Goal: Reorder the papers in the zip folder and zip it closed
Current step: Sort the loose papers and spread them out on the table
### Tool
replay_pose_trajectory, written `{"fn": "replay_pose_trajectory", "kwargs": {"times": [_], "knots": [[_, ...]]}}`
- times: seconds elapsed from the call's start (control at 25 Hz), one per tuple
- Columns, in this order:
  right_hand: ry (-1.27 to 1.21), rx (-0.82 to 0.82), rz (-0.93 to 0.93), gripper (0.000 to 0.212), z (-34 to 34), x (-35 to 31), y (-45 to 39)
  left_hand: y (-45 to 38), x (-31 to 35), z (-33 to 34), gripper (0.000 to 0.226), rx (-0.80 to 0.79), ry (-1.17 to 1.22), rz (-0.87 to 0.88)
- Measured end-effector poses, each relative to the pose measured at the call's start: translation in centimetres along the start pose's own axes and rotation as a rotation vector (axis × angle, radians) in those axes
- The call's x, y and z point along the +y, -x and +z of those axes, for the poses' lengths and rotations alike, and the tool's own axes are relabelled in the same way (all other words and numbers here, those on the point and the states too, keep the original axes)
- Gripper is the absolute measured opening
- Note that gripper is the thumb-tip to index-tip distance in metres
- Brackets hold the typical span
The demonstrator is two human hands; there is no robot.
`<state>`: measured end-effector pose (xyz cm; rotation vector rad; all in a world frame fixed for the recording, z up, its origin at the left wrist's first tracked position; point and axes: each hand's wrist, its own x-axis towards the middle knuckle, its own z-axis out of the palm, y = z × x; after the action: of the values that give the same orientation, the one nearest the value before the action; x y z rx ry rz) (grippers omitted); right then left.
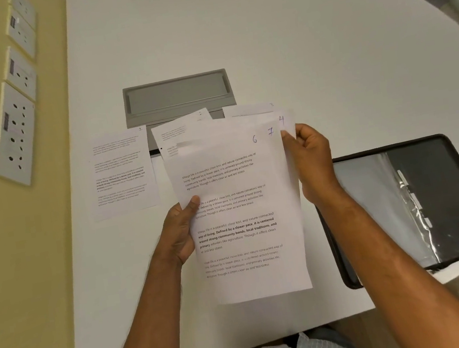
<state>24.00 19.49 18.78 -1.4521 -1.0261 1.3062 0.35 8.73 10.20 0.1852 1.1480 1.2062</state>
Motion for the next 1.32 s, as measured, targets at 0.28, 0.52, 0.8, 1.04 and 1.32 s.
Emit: {"fn": "replay_pose_trajectory", "kwargs": {"times": [0.28, 0.52, 0.8, 1.04, 1.32], "knots": [[0.198, -0.199, 0.28, 0.014, -2.0, 8.4, -1.6, -2.3, -3.1, -2.9, 0.028, 0.118, -0.027, -0.101], [0.299, -0.071, 0.204, 0.01, -1.6, 12.4, -1.9, -3.1, -5.5, -5.4, 0.027, 0.201, -0.105, -0.145], [0.37, -0.114, 0.272, 0.019, -1.9, 15.2, -2.6, -3.5, -6.9, -6.7, 0.034, 0.167, -0.183, -0.183], [0.173, -0.195, 0.477, 0.018, -2.7, 16.7, -2.5, -3.5, -8.1, -7.4, 0.035, 0.15, -0.198, -0.23], [0.43, -0.042, 0.244, 0.035, -3.8, 17.9, -2.2, -2.8, -9.0, -6.4, 0.026, 0.168, -0.19, -0.236]]}}
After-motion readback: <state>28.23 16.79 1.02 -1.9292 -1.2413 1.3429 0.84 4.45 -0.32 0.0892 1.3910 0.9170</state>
